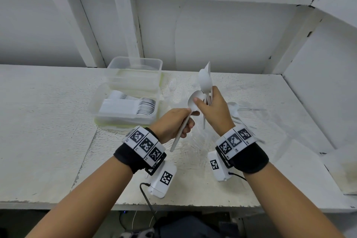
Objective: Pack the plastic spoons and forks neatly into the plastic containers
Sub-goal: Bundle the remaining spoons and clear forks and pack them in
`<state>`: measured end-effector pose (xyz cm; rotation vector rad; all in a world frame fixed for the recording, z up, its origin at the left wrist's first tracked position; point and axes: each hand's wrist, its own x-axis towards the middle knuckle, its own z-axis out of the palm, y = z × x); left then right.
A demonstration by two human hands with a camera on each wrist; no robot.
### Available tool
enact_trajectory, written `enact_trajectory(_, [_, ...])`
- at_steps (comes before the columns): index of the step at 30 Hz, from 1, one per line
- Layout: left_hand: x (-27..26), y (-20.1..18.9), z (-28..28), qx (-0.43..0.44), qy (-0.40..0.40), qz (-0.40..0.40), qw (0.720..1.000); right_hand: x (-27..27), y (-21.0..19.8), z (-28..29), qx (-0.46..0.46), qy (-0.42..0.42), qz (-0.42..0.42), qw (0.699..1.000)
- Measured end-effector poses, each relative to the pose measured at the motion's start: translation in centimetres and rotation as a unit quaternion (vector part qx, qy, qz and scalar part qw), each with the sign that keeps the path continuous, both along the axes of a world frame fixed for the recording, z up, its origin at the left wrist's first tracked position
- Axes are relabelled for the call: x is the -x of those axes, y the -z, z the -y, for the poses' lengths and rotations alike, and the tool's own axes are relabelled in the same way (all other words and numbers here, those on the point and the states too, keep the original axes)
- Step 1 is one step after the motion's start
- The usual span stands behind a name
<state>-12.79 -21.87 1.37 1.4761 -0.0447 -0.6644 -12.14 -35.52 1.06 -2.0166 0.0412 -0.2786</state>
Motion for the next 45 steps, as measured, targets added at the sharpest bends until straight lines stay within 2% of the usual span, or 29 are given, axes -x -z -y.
enact_trajectory(2, [-0.1, -0.1, -0.4, 0.002, 0.026, -0.020, 0.999, 0.0, 0.1, 0.0, -0.012, 0.001, -0.015, 1.000])
enact_trajectory(5, [-0.2, 0.0, -1.0, 0.013, 0.041, -0.031, 0.999, -0.1, 0.1, 0.0, -0.078, 0.023, -0.035, 0.996])
enact_trajectory(9, [-0.3, 0.3, -0.9, 0.047, -0.037, -0.014, 0.998, 0.0, -0.3, 0.1, -0.146, 0.031, -0.057, 0.987])
enact_trajectory(14, [-0.2, 0.6, -0.2, 0.121, -0.122, -0.017, 0.985, 1.0, 0.6, -0.2, -0.086, -0.012, -0.029, 0.996])
enact_trajectory(18, [-0.2, 0.9, 0.4, 0.128, -0.153, -0.015, 0.980, 1.8, 1.1, -0.8, -0.046, -0.019, -0.019, 0.999])
enact_trajectory(28, [0.0, 0.8, 0.5, 0.122, -0.134, -0.011, 0.983, 2.3, 1.9, -1.5, 0.061, -0.018, 0.013, 0.998])
enact_trajectory(34, [0.2, 0.5, 0.2, 0.089, -0.121, -0.004, 0.989, 2.6, 1.4, -1.0, 0.113, -0.063, -0.020, 0.991])
enact_trajectory(36, [0.2, 0.6, 0.2, 0.071, -0.117, 0.006, 0.991, 2.5, 1.5, -1.0, 0.109, -0.055, -0.018, 0.992])
enact_trajectory(40, [0.3, 0.7, 0.4, 0.069, -0.116, 0.012, 0.991, 2.4, 1.6, -1.1, 0.031, -0.021, -0.034, 0.999])
enact_trajectory(45, [0.2, 1.0, 0.7, 0.075, -0.165, 0.006, 0.983, 2.2, 1.7, -1.1, 0.038, 0.065, 0.002, 0.997])
